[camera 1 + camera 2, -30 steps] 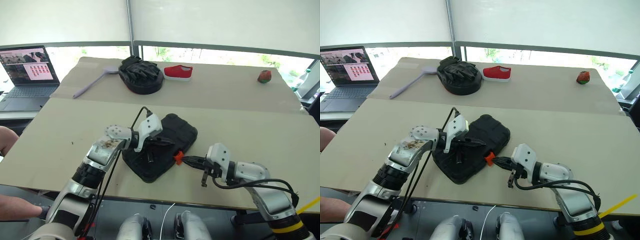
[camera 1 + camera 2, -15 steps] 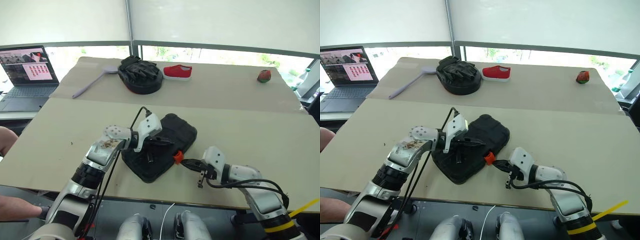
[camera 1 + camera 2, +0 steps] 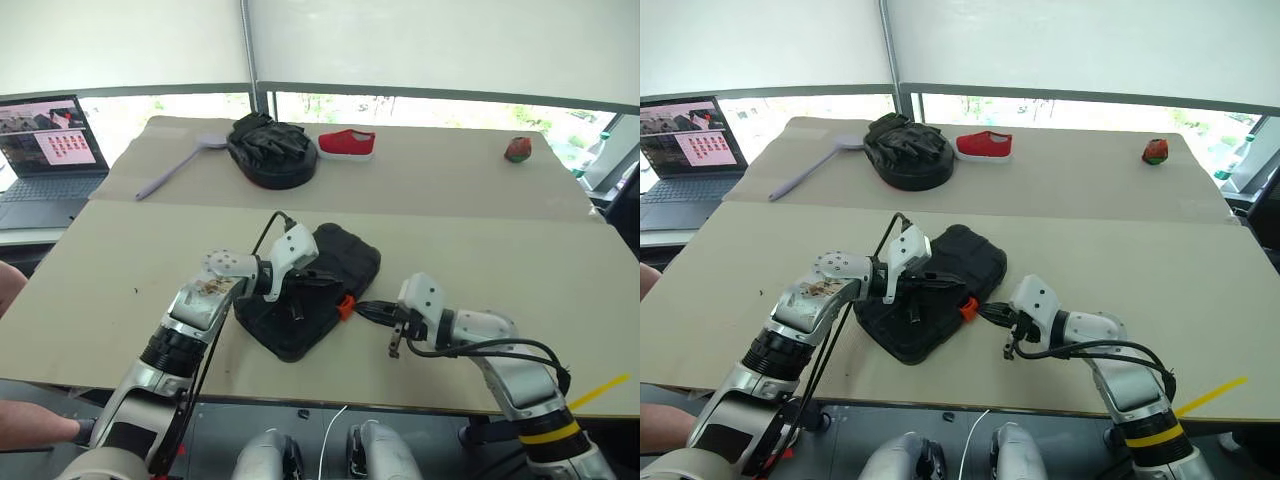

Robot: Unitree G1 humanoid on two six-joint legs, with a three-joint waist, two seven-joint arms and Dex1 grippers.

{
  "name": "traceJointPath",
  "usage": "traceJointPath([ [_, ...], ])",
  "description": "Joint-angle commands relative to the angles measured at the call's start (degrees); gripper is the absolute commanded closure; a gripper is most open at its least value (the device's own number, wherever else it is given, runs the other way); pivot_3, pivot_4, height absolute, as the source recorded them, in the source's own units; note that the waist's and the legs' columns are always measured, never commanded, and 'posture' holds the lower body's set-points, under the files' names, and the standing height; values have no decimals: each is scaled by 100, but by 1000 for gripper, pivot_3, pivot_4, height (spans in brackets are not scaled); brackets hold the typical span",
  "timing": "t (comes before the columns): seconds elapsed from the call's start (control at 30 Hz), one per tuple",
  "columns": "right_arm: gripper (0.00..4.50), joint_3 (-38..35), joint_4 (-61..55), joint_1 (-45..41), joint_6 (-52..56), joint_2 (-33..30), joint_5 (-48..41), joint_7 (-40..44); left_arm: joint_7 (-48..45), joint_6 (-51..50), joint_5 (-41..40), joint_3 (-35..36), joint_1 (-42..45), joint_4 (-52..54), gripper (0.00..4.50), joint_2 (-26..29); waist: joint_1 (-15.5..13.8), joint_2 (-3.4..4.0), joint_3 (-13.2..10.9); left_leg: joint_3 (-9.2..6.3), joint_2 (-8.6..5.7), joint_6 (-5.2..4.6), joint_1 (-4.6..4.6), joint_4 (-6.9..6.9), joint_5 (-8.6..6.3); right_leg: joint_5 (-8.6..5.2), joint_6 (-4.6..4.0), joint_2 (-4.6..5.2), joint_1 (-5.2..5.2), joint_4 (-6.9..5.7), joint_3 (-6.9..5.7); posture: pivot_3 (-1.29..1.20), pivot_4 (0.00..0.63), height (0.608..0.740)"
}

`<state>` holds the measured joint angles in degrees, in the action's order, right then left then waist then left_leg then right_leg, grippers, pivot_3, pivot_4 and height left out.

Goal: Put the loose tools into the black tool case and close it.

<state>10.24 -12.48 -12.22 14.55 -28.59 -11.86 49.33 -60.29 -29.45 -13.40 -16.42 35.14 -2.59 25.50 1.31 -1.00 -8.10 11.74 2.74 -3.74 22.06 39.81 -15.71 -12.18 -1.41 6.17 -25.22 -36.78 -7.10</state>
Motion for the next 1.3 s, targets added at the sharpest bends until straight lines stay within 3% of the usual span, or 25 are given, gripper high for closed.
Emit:
traceJointPath([
  [0.03,4500,157,68,-170,30,216,46,-141,-61,-331,126,-302,-162,-234,4482,34,11,-4,4,0,3,4,-5,-2,2,-1,-2,-3,4,0,0,0,150,740],
  [0.53,4500,302,-250,-100,606,130,-30,-5,341,-146,191,203,278,-433,4482,116,-1,-8,5,-4,6,10,1,-9,2,-5,-11,-2,-6,-3,-3,0,150,740],
  [0.97,4500,386,18,-290,470,408,61,-85,67,-1093,331,-597,-89,-92,4482,530,-6,-8,6,-4,6,15,5,-11,3,-9,-18,-5,-10,-3,-4,0,150,740],
  [1.3,4500,424,186,-541,496,638,109,-117,82,-1466,285,-662,-316,10,4482,588,-6,-8,6,-6,6,18,-6,-20,2,-13,-23,-3,-5,-3,-4,0,150,740],
])
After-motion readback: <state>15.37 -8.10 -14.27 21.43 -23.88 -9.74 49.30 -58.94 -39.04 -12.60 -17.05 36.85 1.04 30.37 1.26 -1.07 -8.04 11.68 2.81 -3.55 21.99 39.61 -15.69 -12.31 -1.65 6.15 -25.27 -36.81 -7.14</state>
